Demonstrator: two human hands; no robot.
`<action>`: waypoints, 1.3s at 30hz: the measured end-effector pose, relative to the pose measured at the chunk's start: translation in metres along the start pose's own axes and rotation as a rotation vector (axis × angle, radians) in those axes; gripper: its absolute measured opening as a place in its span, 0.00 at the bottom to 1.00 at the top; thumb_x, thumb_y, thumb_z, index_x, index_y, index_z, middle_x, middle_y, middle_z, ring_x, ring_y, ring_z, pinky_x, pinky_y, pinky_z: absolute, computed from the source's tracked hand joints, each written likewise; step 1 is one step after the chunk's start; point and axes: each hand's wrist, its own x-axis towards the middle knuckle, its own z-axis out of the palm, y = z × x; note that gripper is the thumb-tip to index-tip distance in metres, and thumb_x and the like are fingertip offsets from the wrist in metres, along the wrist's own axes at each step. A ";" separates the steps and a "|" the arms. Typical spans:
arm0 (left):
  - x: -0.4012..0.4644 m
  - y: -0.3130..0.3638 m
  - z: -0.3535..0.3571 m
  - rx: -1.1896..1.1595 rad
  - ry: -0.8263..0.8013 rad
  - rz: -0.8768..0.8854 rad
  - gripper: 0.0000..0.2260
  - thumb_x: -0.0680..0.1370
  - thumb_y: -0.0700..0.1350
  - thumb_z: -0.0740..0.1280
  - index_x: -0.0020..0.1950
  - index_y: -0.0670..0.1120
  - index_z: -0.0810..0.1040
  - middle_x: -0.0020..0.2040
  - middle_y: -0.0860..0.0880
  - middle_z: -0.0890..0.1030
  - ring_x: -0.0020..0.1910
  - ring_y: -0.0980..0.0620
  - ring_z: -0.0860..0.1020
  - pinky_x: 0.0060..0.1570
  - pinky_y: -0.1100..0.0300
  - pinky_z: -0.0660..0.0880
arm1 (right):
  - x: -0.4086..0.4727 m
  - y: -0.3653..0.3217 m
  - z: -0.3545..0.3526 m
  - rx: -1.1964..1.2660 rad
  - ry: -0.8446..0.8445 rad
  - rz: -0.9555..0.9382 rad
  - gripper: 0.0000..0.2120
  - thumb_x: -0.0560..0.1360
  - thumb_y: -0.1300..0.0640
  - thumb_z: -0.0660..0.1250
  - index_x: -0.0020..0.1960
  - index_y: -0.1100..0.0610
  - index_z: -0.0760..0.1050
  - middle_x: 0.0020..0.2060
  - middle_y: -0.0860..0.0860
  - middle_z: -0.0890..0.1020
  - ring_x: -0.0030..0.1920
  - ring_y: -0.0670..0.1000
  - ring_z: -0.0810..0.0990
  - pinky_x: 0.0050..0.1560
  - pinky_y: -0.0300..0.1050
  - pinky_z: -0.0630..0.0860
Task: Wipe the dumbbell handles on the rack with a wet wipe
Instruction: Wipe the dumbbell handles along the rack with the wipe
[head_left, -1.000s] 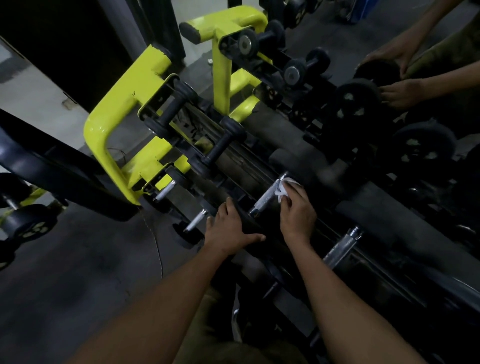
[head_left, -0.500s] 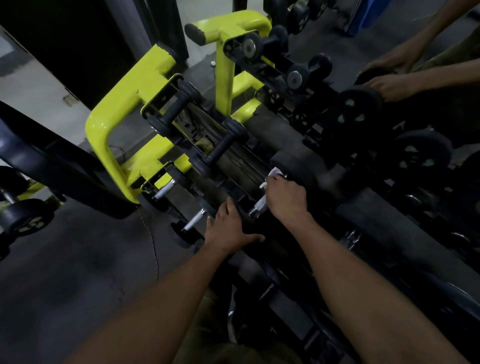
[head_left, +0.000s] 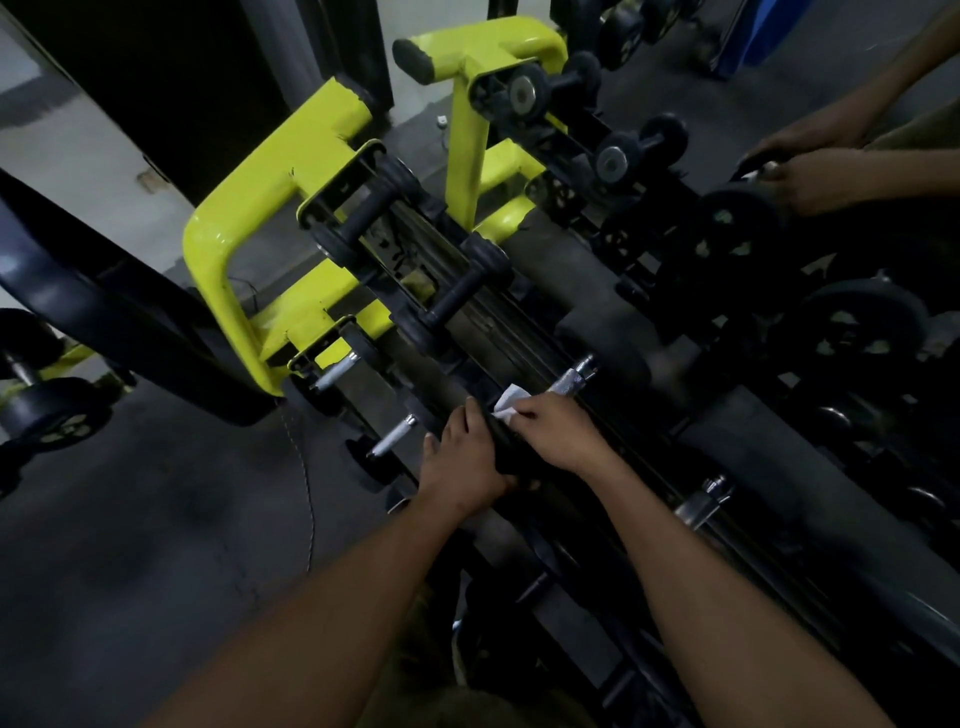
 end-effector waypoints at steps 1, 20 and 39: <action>0.000 0.000 0.000 -0.002 0.007 0.001 0.62 0.64 0.70 0.76 0.82 0.41 0.44 0.81 0.42 0.55 0.80 0.45 0.57 0.77 0.41 0.55 | -0.007 0.002 0.000 0.078 0.008 0.002 0.11 0.76 0.45 0.63 0.51 0.44 0.83 0.42 0.46 0.84 0.45 0.46 0.81 0.44 0.42 0.75; -0.002 -0.001 -0.002 0.030 -0.017 0.008 0.63 0.67 0.72 0.72 0.82 0.41 0.38 0.82 0.41 0.50 0.81 0.45 0.52 0.78 0.42 0.53 | -0.027 0.032 0.033 0.707 0.231 0.224 0.06 0.70 0.65 0.73 0.41 0.55 0.81 0.35 0.46 0.84 0.34 0.39 0.78 0.39 0.32 0.74; -0.001 0.000 -0.002 0.053 -0.025 0.010 0.64 0.65 0.73 0.72 0.82 0.41 0.39 0.83 0.42 0.51 0.81 0.44 0.53 0.78 0.41 0.56 | 0.008 0.040 0.009 1.640 0.248 0.469 0.23 0.68 0.82 0.55 0.43 0.53 0.64 0.39 0.57 0.73 0.37 0.49 0.74 0.33 0.38 0.70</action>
